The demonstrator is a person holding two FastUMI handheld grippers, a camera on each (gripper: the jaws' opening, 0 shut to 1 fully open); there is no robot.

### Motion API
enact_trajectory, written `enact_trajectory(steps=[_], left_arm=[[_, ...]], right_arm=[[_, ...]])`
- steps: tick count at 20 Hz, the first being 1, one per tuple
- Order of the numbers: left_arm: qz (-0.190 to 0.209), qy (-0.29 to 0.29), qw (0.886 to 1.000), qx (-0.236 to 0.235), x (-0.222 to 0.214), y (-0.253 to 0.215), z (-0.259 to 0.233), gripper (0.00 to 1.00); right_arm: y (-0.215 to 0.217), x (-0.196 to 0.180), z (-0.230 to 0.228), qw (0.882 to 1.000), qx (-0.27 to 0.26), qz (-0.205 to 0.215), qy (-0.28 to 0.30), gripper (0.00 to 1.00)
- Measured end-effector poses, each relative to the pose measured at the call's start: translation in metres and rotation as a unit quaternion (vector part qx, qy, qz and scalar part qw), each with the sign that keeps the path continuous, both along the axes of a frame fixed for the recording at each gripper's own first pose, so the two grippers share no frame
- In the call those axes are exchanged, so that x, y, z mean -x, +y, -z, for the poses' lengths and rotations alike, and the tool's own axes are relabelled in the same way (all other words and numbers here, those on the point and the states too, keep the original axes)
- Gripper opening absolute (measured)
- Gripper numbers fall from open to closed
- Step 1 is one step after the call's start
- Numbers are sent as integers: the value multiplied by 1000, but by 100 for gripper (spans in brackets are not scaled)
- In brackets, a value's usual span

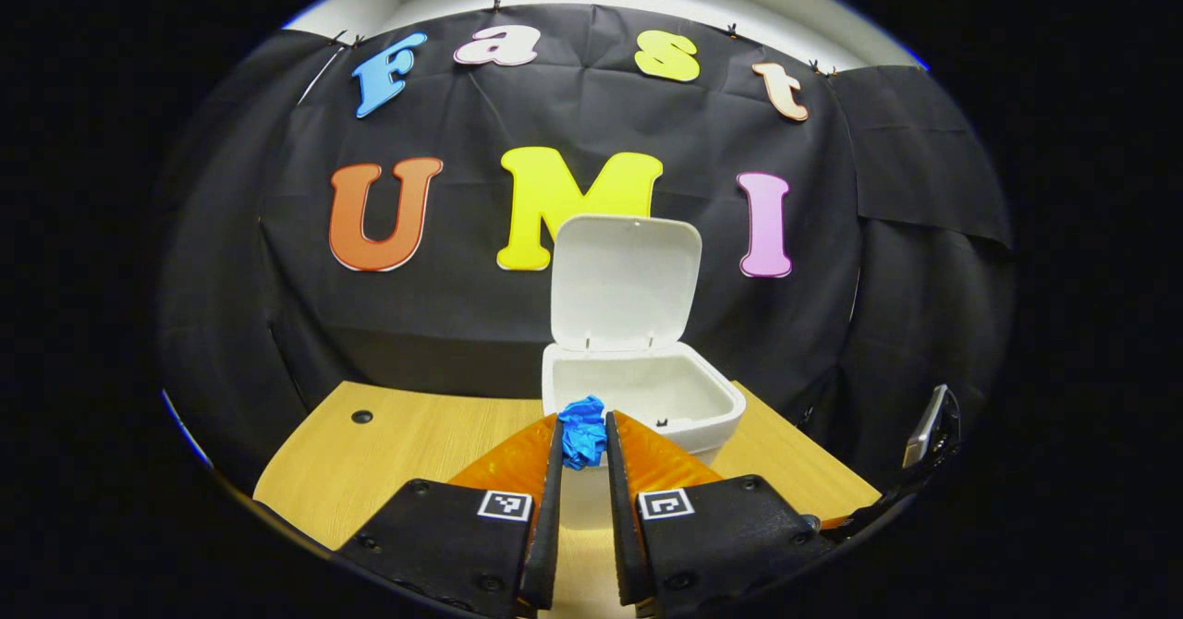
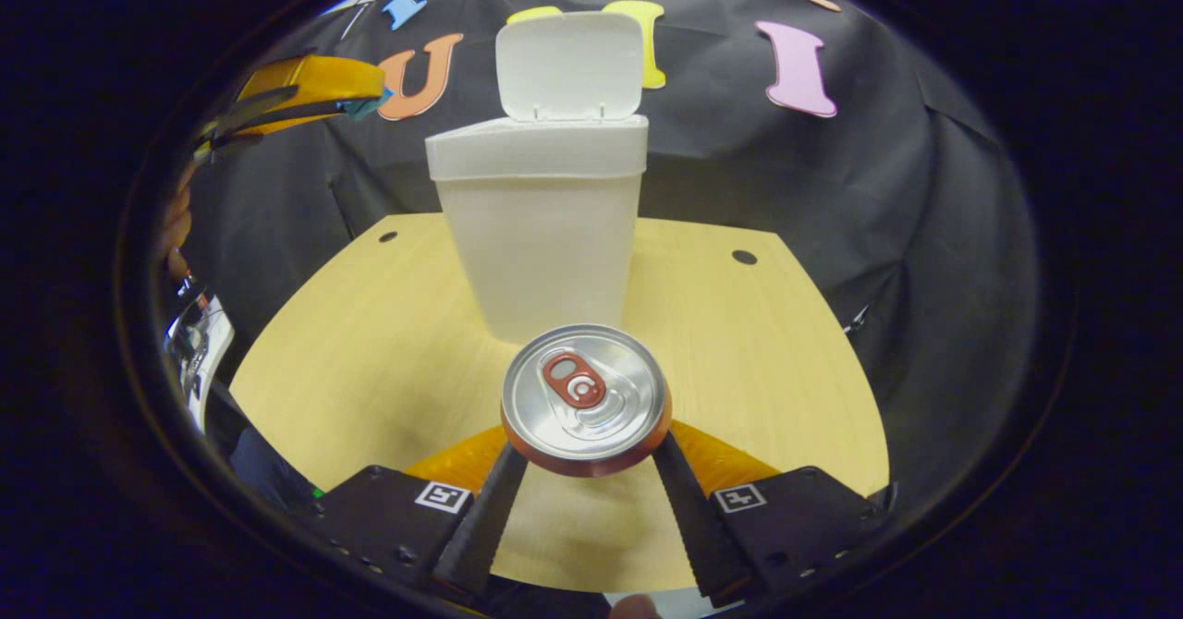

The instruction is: Press the lid of the desktop garbage bin to open it, pick up the crumpled paper on the desktop and throw it into the bin, then pick up the pop can on the desktop and drop it into the bin, and finally close the garbage bin lid.

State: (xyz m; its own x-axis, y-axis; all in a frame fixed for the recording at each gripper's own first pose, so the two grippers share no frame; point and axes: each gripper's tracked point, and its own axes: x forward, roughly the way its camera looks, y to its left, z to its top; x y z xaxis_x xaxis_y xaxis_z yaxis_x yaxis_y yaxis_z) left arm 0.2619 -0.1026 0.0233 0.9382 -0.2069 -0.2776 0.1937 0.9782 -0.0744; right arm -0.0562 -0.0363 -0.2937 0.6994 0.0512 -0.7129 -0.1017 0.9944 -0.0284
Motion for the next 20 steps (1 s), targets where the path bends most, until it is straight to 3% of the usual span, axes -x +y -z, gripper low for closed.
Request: enact_trajectory(steps=[3,8,16,18,19,20], left_arm=[[-1,-24,1000,7,-28,-8,-23,28],[-9,-64,998,-9,-79,-16,-46,27],[-9,-33,999,0,-108,-33,-13,29],[-4,-25,1000,-2,-110,-36,-7,33],[-1,-22,1000,-4,-110,-38,-4,48],[-2,-21,1000,-6,-111,-38,-3,44]], right_arm=[[-6,-7,-24,1000,-1,-1,-18,80],[-35,-19,-44,999,-7,32,-34,80],[-58,-32,-40,998,-10,56,-24,80],[-59,-34,-40,998,-11,58,-22,80],[-60,-36,-39,998,-12,58,-22,80],[-59,-37,-40,998,-12,57,-22,80]])
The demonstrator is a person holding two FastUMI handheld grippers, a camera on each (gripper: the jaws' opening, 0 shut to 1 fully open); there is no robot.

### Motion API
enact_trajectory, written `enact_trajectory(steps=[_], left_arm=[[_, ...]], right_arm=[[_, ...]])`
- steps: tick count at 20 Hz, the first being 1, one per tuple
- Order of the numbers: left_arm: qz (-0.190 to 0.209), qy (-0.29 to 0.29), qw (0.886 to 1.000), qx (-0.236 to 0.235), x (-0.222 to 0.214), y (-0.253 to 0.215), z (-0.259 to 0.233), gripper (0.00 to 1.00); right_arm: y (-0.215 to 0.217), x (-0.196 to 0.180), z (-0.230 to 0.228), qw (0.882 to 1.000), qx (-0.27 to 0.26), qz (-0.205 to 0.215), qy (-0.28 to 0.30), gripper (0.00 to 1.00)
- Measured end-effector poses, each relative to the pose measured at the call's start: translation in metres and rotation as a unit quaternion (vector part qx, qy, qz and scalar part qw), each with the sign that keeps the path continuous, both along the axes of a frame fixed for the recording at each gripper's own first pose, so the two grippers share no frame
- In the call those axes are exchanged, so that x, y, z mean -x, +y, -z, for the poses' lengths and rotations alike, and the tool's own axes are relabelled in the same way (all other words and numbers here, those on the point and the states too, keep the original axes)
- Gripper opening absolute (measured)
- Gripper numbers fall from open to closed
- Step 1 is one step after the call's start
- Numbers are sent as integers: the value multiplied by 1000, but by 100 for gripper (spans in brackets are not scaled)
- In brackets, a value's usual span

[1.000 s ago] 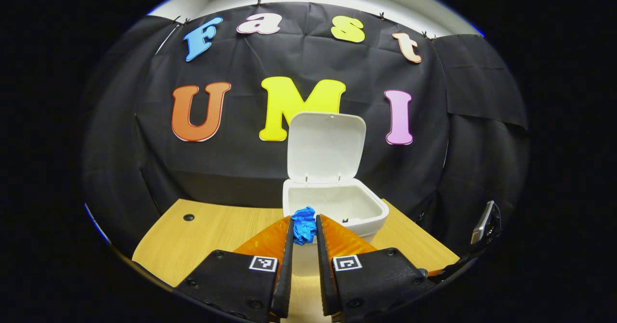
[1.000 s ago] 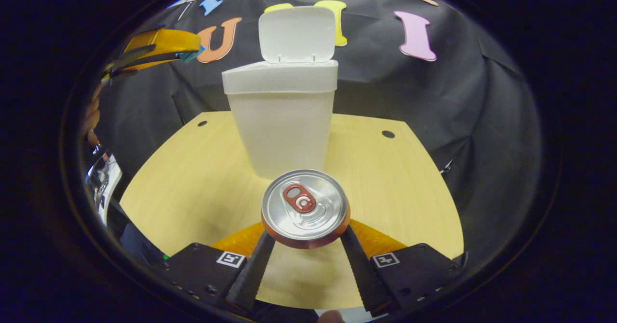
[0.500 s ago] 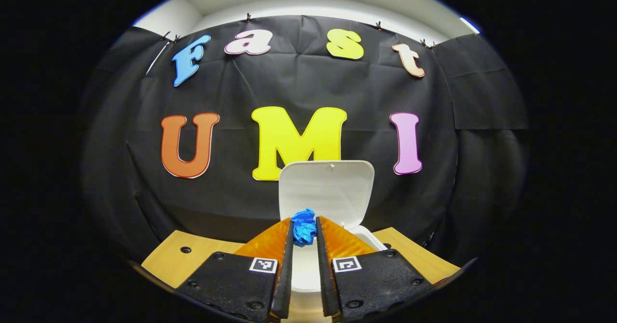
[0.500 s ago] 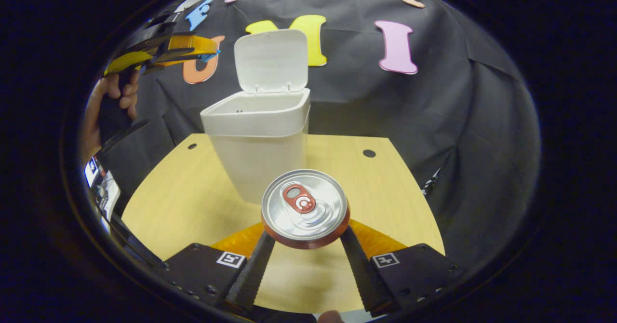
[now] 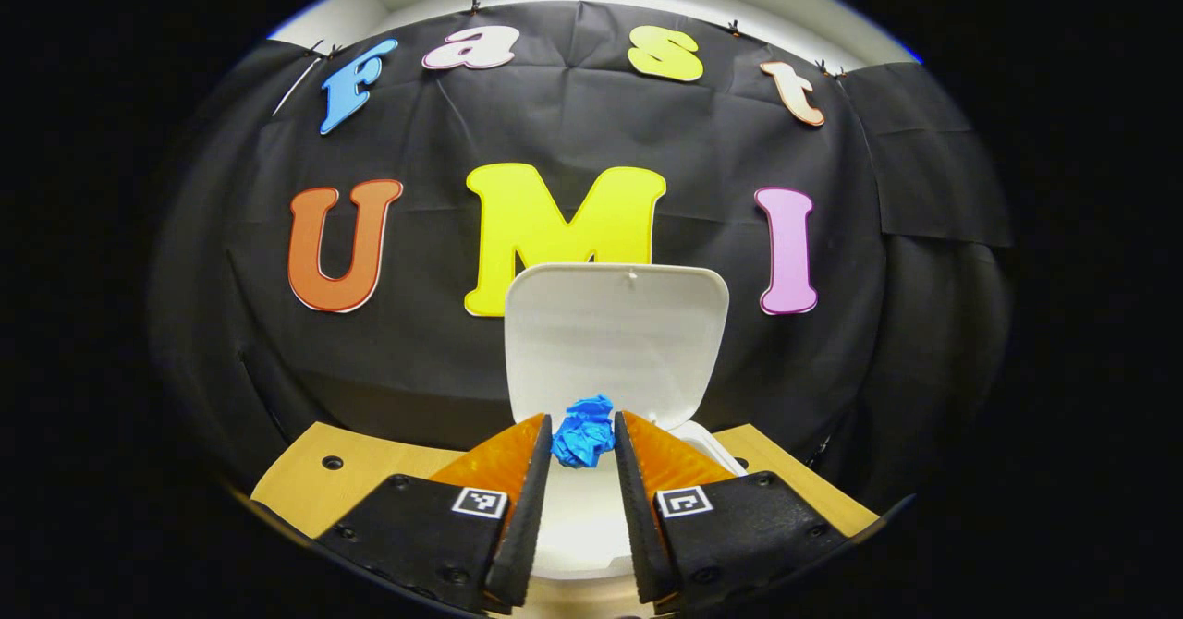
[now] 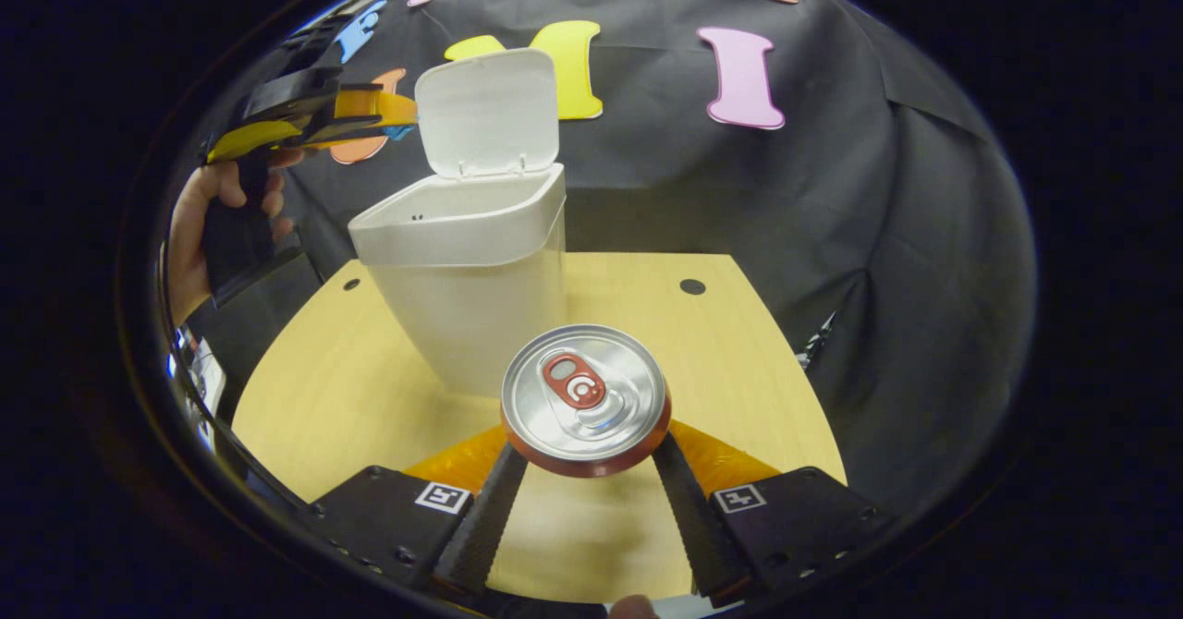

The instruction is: Press the lid of the desktop garbage bin to open it, pick up the crumpled paper on the desktop and throw it into the bin, then pick up the pop can on the desktop and drop it into the bin, and finally close the garbage bin lid.

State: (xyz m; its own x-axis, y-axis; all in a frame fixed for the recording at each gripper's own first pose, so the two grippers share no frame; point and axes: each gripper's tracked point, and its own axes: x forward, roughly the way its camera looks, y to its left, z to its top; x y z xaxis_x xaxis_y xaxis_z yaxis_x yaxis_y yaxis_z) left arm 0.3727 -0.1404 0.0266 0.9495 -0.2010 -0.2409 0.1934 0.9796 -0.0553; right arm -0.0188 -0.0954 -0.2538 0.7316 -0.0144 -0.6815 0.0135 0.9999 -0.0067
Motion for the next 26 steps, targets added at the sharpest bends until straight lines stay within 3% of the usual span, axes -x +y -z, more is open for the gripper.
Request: enact_trajectory(steps=[2,3,5,14,26], left_arm=[[-2,-2,1000,2,-1,2,-2,57],[-3,-4,1000,1,-2,3,-3,82],[-5,-7,1000,1,2,5,-5,92],[-11,-12,1000,7,28,25,-23,94],[-27,-16,1000,0,122,89,-48,94]], right_arm=[[2,-4,0,1000,-1,-1,1,80],[4,-5,-1,1000,-4,-2,1,80],[7,-7,-4,1000,-4,-4,0,80],[16,-1,-26,1000,9,-1,-12,81],[72,1,-113,998,13,-30,-54,80]])
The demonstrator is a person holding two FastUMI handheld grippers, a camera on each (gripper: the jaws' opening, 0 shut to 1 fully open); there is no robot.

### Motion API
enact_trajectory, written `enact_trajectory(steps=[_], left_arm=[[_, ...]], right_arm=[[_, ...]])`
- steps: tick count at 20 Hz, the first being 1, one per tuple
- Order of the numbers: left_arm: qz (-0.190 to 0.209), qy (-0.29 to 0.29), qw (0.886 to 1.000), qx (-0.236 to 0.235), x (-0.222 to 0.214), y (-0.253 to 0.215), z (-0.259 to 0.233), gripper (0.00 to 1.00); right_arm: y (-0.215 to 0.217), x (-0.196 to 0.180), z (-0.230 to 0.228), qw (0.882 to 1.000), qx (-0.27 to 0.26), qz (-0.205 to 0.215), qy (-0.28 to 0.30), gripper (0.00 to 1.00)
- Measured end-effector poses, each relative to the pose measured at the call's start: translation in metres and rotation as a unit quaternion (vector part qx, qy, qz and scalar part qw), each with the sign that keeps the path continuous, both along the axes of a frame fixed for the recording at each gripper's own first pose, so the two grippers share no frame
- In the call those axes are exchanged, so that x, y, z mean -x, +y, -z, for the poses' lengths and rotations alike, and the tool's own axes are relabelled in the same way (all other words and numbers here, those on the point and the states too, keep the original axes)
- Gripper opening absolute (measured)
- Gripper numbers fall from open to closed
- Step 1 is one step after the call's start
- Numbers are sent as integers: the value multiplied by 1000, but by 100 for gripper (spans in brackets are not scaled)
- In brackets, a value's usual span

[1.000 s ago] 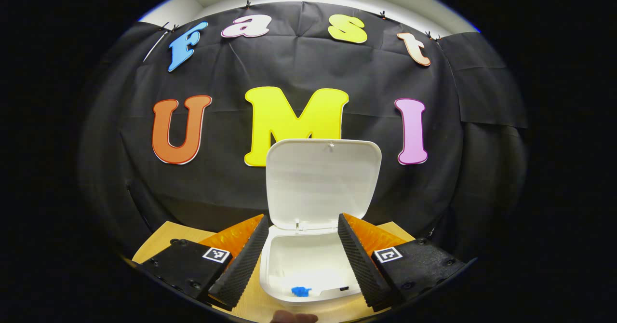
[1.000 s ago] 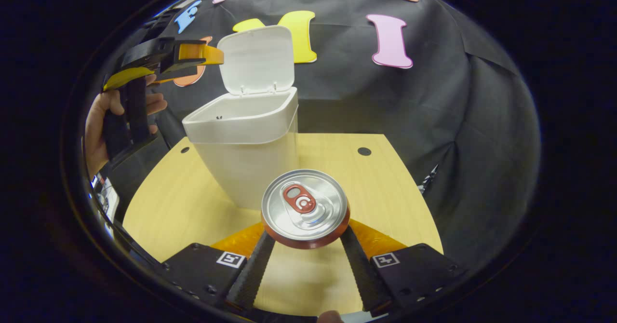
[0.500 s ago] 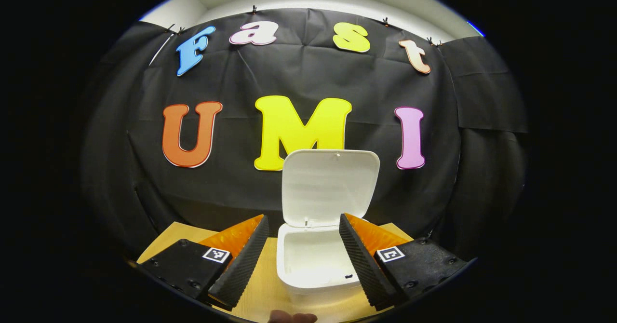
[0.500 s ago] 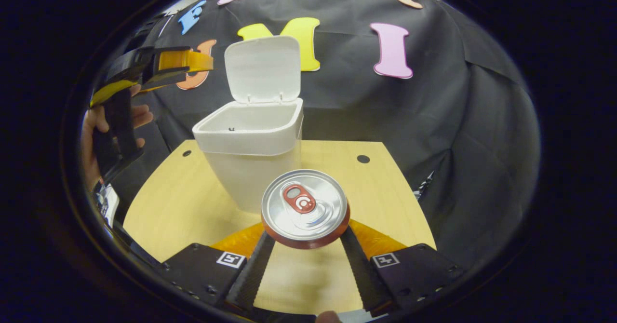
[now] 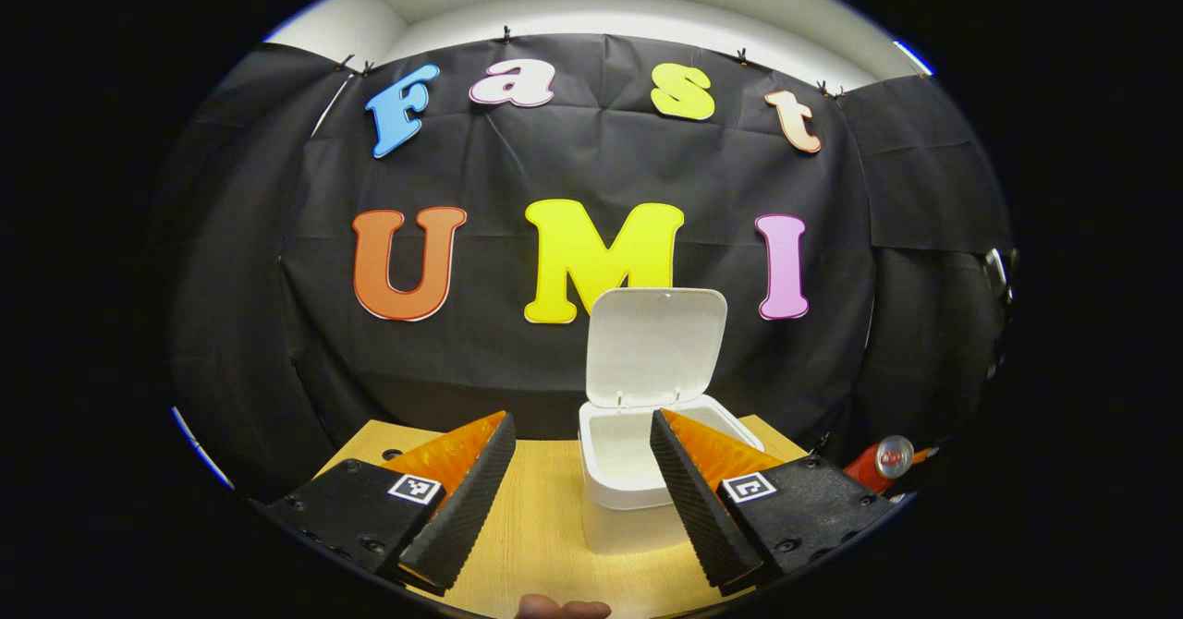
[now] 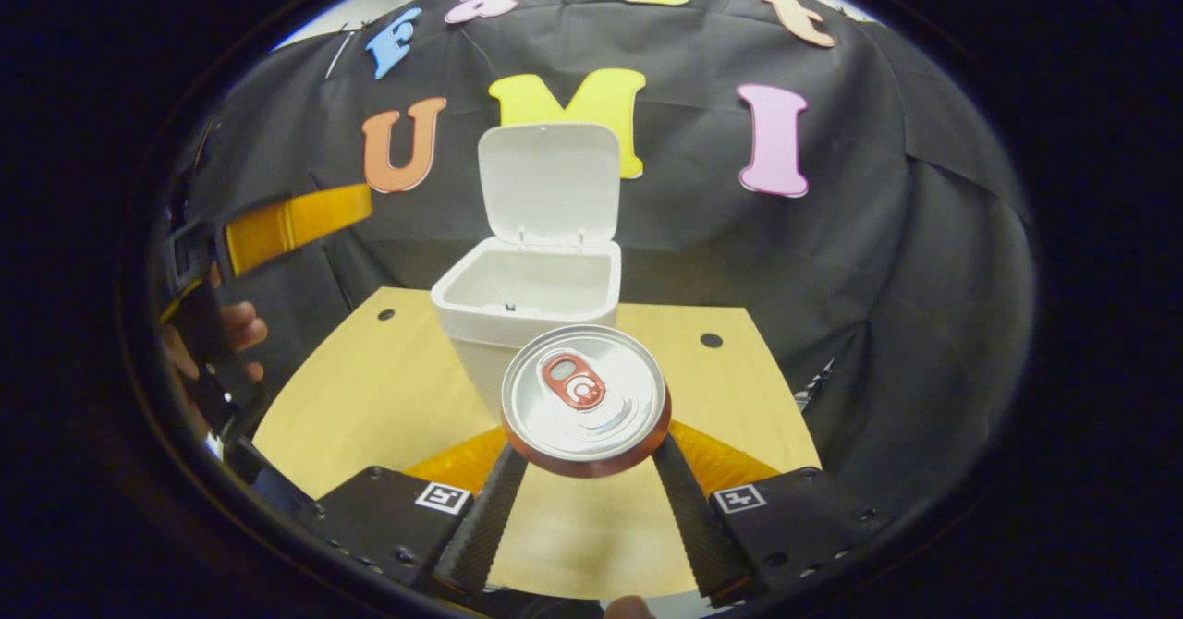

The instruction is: Press the lid of the desktop garbage bin to open it, pick up the crumpled paper on the desktop and throw it into the bin, then pick up the pop can on the desktop and drop it into the bin, and finally close the garbage bin lid.

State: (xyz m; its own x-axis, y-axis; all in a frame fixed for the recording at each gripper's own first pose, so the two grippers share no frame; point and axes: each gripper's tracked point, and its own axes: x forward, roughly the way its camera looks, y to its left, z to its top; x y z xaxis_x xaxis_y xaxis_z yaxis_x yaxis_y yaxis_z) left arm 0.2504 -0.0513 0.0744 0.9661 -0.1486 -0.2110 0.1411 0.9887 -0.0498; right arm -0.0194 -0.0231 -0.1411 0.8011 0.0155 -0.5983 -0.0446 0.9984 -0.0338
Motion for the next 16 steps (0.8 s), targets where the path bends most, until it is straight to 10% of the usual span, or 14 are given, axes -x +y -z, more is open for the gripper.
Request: enact_trajectory(steps=[16], left_arm=[[-64,-13,998,6,33,68,-34,95]], right_arm=[[54,-125,-76,998,21,-39,-53,80]])
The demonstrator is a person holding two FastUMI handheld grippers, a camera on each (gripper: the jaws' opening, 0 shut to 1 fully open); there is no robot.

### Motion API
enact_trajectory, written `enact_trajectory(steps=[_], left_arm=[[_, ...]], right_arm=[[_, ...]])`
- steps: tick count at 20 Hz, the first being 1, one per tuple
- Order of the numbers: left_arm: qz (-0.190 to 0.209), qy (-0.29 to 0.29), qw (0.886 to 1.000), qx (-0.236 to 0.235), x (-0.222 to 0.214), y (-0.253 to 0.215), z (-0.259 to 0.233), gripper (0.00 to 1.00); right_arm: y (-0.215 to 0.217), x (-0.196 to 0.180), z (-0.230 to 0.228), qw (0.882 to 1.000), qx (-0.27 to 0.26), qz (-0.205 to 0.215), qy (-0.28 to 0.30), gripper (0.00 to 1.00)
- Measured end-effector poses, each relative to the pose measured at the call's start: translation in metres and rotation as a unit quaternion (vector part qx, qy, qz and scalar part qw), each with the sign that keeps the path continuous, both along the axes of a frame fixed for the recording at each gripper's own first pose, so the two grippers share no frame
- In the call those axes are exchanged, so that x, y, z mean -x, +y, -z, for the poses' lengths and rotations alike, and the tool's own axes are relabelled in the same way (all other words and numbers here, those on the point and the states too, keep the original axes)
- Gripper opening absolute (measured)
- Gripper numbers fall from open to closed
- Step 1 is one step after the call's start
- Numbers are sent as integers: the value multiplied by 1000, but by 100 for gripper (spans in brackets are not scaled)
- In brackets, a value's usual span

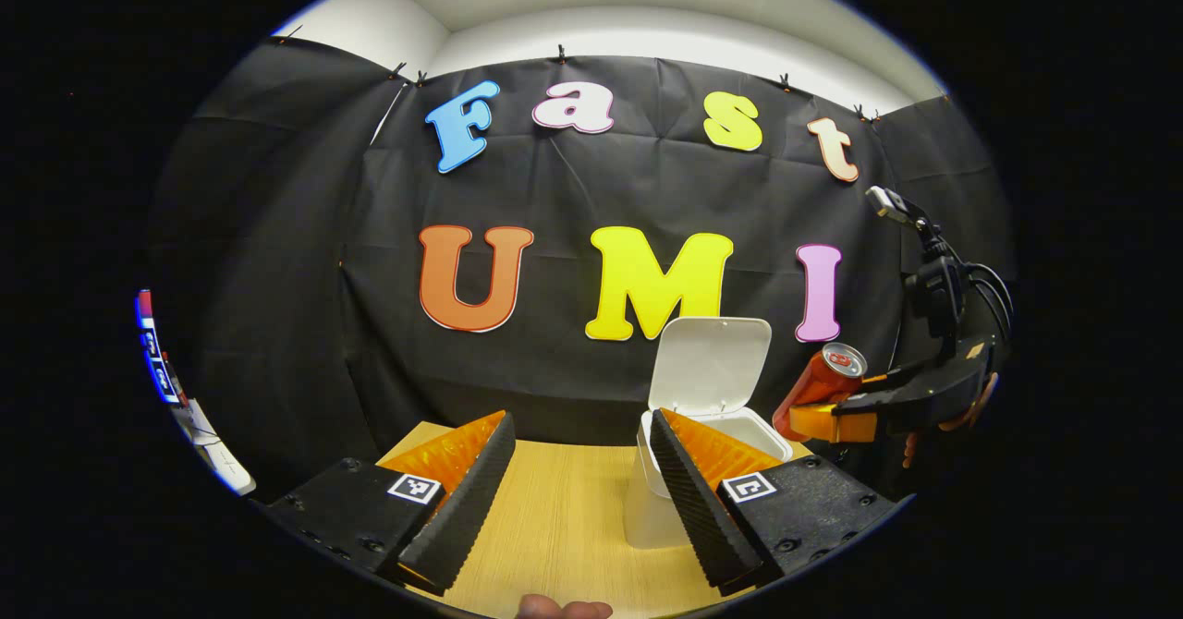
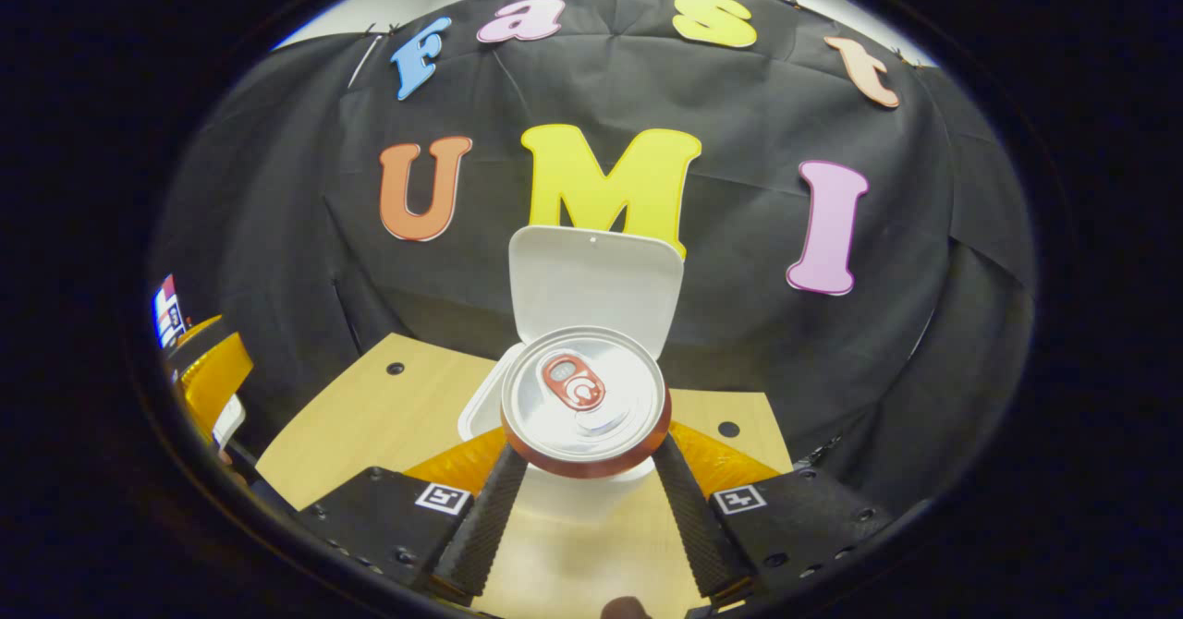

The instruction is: Press the lid of the desktop garbage bin to open it, pick up the crumpled paper on the desktop and throw it into the bin, then pick up the pop can on the desktop and drop it into the bin, and finally close the garbage bin lid.

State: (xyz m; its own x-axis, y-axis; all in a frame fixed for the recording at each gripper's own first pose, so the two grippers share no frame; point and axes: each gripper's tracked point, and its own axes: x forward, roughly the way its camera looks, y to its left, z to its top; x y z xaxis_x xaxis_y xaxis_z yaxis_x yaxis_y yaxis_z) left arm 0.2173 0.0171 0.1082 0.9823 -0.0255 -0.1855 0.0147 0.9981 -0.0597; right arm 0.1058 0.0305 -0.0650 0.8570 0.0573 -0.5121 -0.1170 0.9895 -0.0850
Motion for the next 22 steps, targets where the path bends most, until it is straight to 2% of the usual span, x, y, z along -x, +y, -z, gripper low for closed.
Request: enact_trajectory(steps=[4,9,15,22], left_arm=[[-8,-2,1000,-1,-8,0,0,94],[-25,-2,1000,-2,-18,-2,2,95],[-44,13,999,0,-26,-8,13,95],[-65,17,998,-6,-25,-7,15,95]], right_arm=[[0,-39,9,1000,-3,-3,9,81],[5,-70,33,999,-9,-19,35,81],[5,-93,54,998,-13,-30,54,80],[8,-104,66,997,-16,-38,65,80]])
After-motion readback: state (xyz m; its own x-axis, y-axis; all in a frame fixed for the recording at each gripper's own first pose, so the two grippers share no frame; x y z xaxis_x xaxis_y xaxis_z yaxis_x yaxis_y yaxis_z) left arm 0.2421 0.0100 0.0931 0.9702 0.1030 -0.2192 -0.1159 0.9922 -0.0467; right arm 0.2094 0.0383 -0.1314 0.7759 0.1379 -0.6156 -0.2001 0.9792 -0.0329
